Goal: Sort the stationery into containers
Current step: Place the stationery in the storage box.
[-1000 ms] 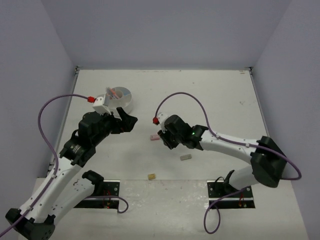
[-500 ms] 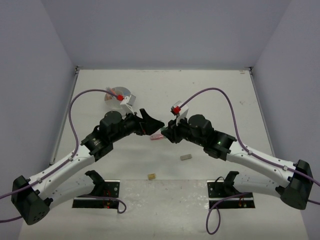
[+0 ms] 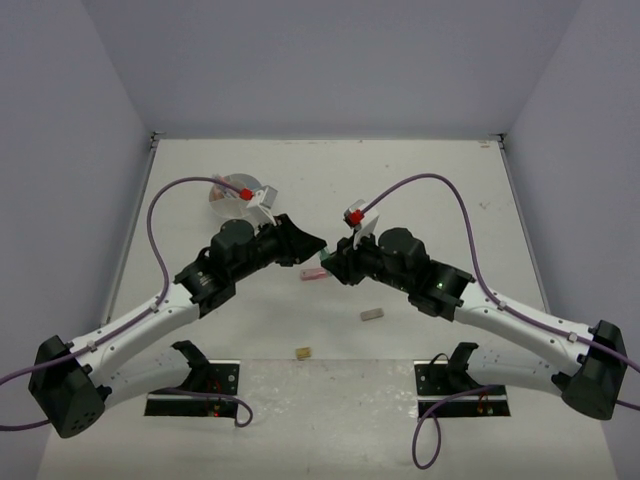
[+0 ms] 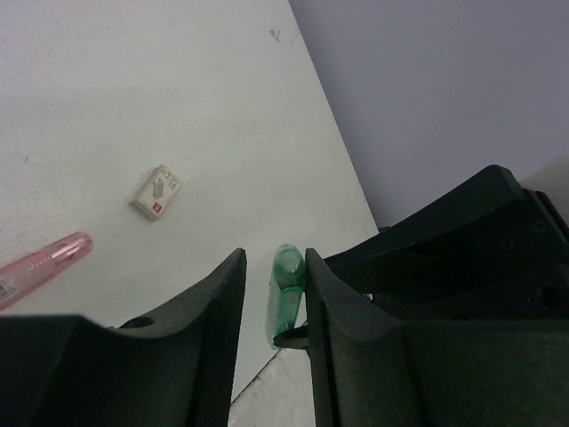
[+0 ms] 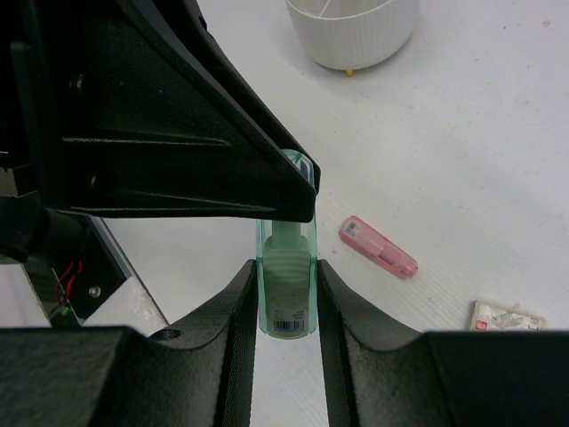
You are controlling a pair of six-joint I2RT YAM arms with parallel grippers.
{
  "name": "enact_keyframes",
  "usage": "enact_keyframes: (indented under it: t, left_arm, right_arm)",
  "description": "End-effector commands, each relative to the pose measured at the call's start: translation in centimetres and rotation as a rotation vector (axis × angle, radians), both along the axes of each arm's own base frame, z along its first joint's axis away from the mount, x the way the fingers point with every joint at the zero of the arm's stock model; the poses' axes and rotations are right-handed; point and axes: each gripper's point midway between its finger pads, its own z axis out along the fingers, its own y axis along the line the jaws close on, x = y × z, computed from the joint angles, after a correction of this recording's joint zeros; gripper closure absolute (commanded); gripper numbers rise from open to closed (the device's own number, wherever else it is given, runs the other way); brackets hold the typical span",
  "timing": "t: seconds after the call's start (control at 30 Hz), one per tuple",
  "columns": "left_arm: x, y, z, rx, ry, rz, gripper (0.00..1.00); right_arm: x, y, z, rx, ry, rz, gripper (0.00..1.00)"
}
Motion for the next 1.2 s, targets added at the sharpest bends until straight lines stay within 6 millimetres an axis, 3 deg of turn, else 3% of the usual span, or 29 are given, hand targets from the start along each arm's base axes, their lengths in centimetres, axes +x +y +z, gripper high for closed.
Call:
enact_keyframes:
  t: [0.0, 0.07, 0.13, 0.2, 0.27, 0.3, 0.33, 0.37, 0.43, 0.47, 0.6, 0.67, 0.7, 0.77, 0.83, 0.93, 1.0, 1.17]
  left_arm:
    - [0.1, -1.1, 2.1, -0.055, -0.040, -0.023, 0.65]
    - [-0.1, -1.3, 2.4, -0.061, -0.045, -0.029, 0.64]
    - [-0.2, -1.3, 2.7, -0.067, -0.054, -0.035, 0.68]
    - [-0.3, -1.5, 3.0, -0.073, -0.058, -0.046, 0.77]
    - [-0.2, -1.8, 3.1, -0.072, -0.059, -0.054, 0.97]
    - [0.1, -1.8, 3.1, -0.062, -0.060, -0.046, 1.00]
    - [0.7, -1.6, 3.1, -0.034, -0.063, -0.019, 1.00]
    - [1.7, -1.1, 3.2, 0.016, -0.072, 0.032, 1.00]
    - [3.9, 1.3, 1.8, 0.188, -0.058, 0.176, 1.00]
    - [6.3, 3.3, 2.8, 0.253, -0.082, 0.333, 1.00]
    - [12.6, 11.3, 3.3, 0.500, -0.061, 0.765, 1.00]
    - [14.4, 12.3, 2.2, 0.548, -0.036, 0.811, 1.00]
    - [16.2, 14.0, 3.1, 0.542, -0.036, 0.878, 1.00]
    - [19.4, 16.3, 2.9, 0.613, -0.049, 0.990, 1.00]
    - [22.5, 17.2, 3.8, 0.644, -0.083, 1.041, 1.00]
    - [25.7, 18.0, 2.5, 0.755, -0.076, 1.080, 1.00]
    - [27.3, 18.4, 0.6, 0.831, -0.056, 1.106, 1.00]
    - [29.6, 19.8, -1.7, 0.875, -0.024, 1.133, 1.00]
  right_arm:
    - [0.9, 0.9, 4.2, 0.104, -0.051, -0.024, 1.00]
    - [1.3, 0.9, 4.3, 0.103, -0.053, -0.044, 1.00]
    - [1.4, 1.1, 4.3, 0.096, -0.055, -0.041, 1.00]
    - [1.5, 1.4, 4.7, 0.101, -0.060, -0.037, 1.00]
    - [1.8, 1.5, 5.0, 0.102, -0.065, -0.043, 1.00]
    - [1.9, 1.5, 5.0, 0.100, -0.068, -0.047, 1.00]
    - [2.0, 1.4, 4.9, 0.096, -0.068, -0.053, 0.91]
    - [2.2, 1.1, 4.8, 0.092, -0.067, -0.070, 0.65]
    - [2.6, -0.1, 4.4, 0.077, -0.062, -0.134, 0.02]
    - [2.6, -0.9, 4.2, 0.072, -0.055, -0.164, 0.01]
    - [3.6, -5.1, 2.8, 0.026, -0.051, -0.334, 0.01]
    - [3.7, -6.4, 3.4, 0.038, -0.066, -0.366, 0.01]
    - [3.8, -7.3, 3.2, 0.040, -0.073, -0.384, 0.01]
    - [3.6, -8.2, 2.3, 0.023, -0.083, -0.393, 0.01]
    - [3.4, -8.8, 1.7, 0.005, -0.096, -0.391, 0.01]
    - [3.3, -9.3, 0.9, -0.020, -0.106, -0.389, 0.01]
    - [3.2, -9.5, 0.5, -0.031, -0.109, -0.389, 0.01]
    - [3.1, -9.9, -0.1, -0.036, -0.123, -0.386, 0.01]
